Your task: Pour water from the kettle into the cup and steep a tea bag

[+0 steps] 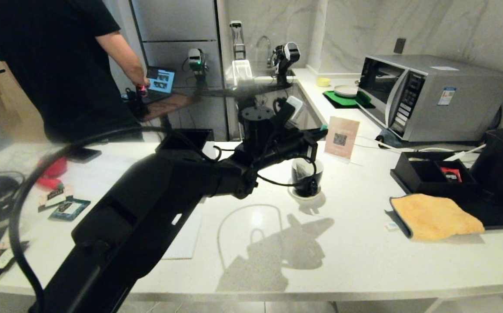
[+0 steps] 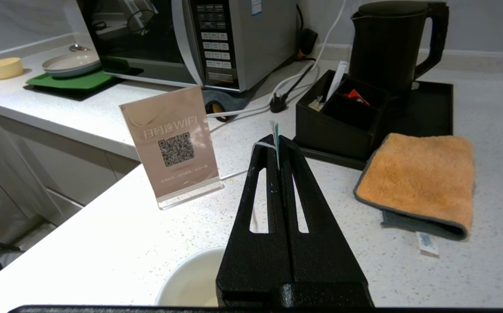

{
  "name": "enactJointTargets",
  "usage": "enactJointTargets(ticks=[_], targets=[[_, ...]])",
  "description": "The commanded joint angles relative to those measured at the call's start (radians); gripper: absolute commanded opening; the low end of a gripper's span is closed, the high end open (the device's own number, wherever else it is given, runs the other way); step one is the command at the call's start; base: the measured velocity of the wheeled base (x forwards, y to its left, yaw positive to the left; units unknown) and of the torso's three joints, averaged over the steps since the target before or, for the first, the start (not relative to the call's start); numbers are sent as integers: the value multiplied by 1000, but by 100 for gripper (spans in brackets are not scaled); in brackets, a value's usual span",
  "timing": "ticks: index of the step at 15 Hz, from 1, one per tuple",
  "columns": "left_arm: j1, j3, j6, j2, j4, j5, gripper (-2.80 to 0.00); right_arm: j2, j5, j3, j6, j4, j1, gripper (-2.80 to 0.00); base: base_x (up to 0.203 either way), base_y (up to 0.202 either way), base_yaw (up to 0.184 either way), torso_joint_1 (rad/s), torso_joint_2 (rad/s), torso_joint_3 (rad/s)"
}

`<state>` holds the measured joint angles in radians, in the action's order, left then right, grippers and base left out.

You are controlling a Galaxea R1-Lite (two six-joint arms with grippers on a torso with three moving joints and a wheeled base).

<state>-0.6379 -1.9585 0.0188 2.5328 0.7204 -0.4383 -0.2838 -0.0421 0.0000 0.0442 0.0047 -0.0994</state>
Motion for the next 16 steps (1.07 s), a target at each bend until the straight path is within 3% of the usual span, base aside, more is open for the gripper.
enactJointTargets(ticks=[1, 16], targets=[[1, 1, 3, 21, 19, -2, -280, -1, -1, 0, 0, 0, 0, -280, 0, 0, 0, 0, 0, 0], [24, -24, 20, -29, -61, 0, -280, -1, -1, 0, 0, 0, -13, -280, 0, 0, 0, 0, 0, 0]])
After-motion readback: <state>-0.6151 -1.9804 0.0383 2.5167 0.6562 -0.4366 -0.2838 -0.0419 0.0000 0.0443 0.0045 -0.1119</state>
